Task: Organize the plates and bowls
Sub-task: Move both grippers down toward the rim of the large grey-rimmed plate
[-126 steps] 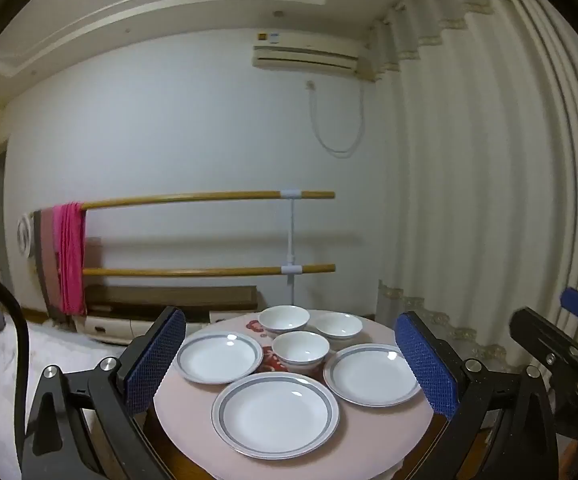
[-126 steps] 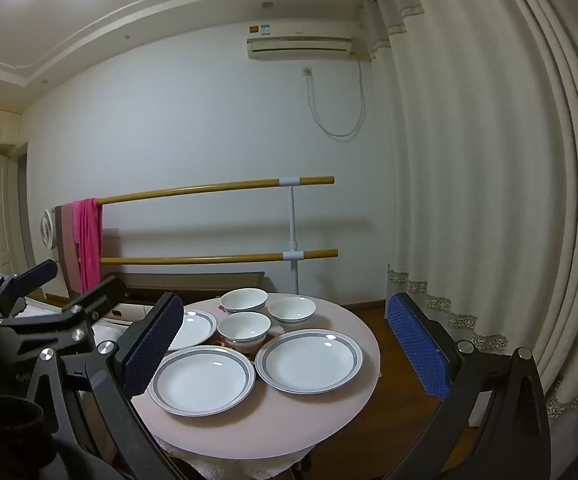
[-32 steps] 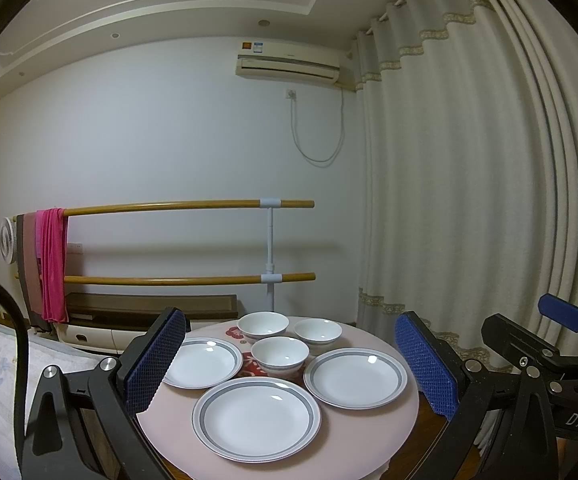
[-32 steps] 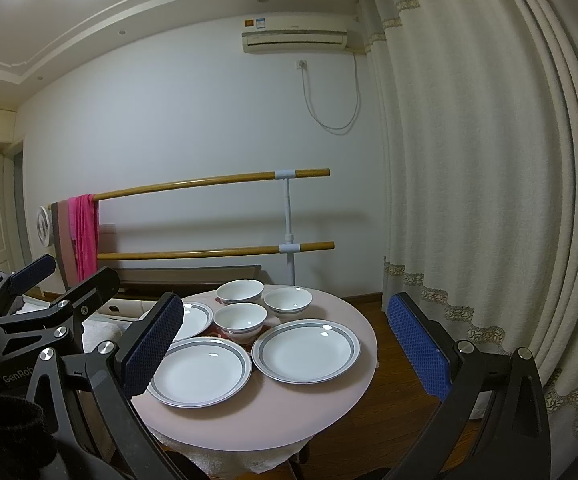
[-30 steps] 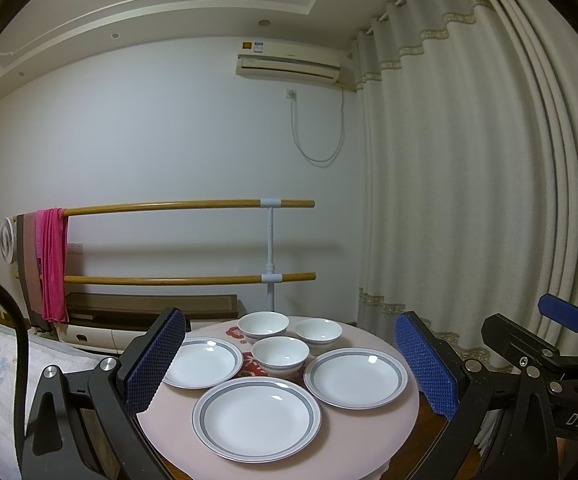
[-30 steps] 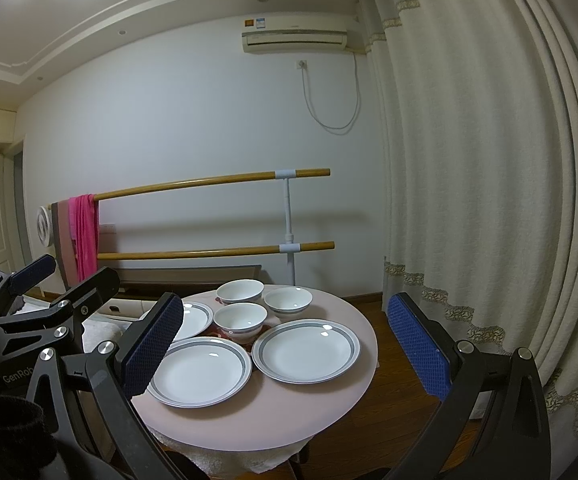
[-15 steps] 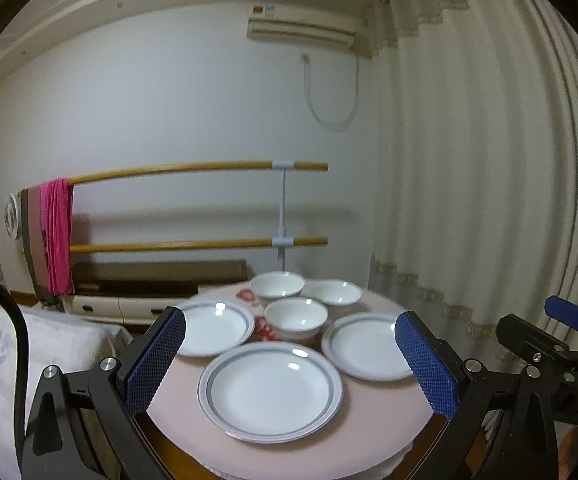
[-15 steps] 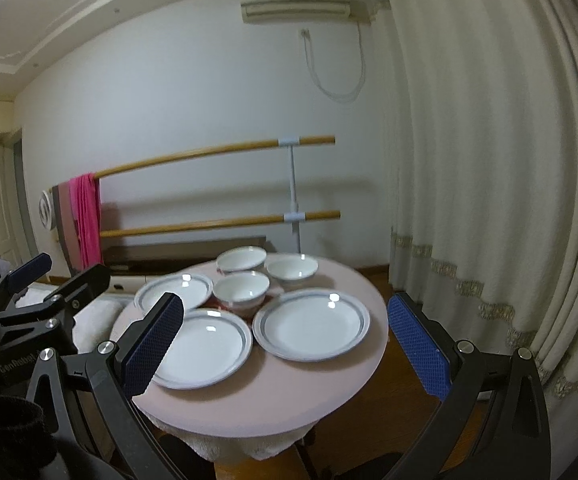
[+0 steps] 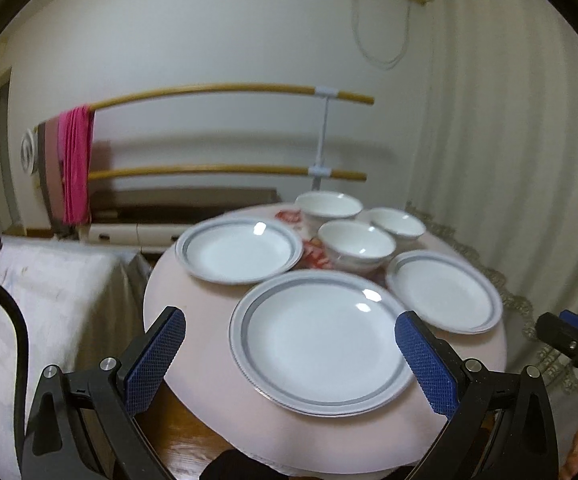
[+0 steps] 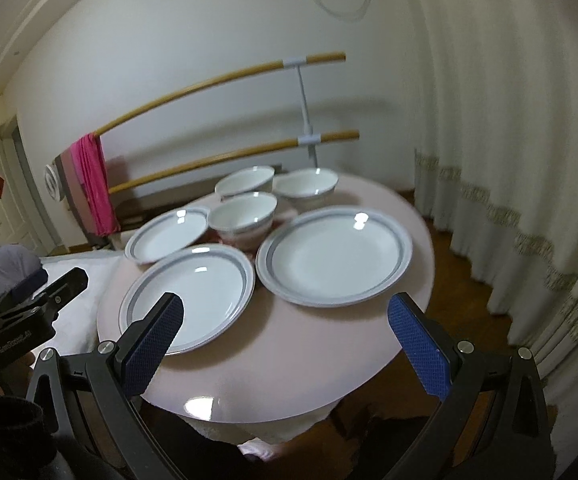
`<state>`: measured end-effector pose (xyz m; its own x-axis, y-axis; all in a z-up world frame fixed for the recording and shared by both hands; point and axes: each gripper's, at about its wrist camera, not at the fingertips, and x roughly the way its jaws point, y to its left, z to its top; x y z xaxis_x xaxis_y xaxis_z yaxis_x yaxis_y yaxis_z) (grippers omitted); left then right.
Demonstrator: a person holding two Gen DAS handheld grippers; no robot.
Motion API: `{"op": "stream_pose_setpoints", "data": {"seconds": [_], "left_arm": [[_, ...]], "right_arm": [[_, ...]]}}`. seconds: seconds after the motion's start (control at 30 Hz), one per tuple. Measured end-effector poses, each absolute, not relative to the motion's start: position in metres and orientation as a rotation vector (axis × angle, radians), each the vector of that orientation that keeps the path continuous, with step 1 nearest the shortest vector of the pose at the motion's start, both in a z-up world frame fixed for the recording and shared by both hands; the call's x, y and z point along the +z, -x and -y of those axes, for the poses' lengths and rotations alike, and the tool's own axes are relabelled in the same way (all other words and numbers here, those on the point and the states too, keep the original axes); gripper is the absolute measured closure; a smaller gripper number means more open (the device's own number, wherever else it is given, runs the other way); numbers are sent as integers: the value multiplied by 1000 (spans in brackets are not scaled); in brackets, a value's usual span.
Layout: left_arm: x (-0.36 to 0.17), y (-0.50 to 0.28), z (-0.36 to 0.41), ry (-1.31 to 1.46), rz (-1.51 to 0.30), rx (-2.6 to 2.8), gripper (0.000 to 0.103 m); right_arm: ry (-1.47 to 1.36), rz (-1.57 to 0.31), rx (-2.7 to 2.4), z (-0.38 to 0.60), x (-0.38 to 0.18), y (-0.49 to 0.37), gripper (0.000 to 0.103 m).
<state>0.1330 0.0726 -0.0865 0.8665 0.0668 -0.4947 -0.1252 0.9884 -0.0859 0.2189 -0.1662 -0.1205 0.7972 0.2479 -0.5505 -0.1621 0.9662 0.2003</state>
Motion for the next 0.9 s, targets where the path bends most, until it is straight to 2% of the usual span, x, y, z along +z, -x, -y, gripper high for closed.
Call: {"op": "stream_pose_setpoints", "data": {"seconds": [0.27,0.37,0.6,0.7,0.83,0.9], "left_arm": [[-101,-176,-89,133,-614,119,1],[-109,-193,-98,134,-652,124,1],[-127,-228,-117,132,-722,142,1],[-136,-239,-128,153,-748,133,1],[-148,-255,-139,187,-799,118,1],[-151,-261,-143,183,-811,115,1]], "right_arm": [[-209,-712,280,161,-145,-251,0],[-215,-733,313,148,-156,-261,4],[-265,-839,366,121,-184,-288,22],[-290,-885,388,114,-195,-294,35],[-314,-921,395,108,-205,-304,46],[-335,-941,399,108,-211,-308,56]]}}
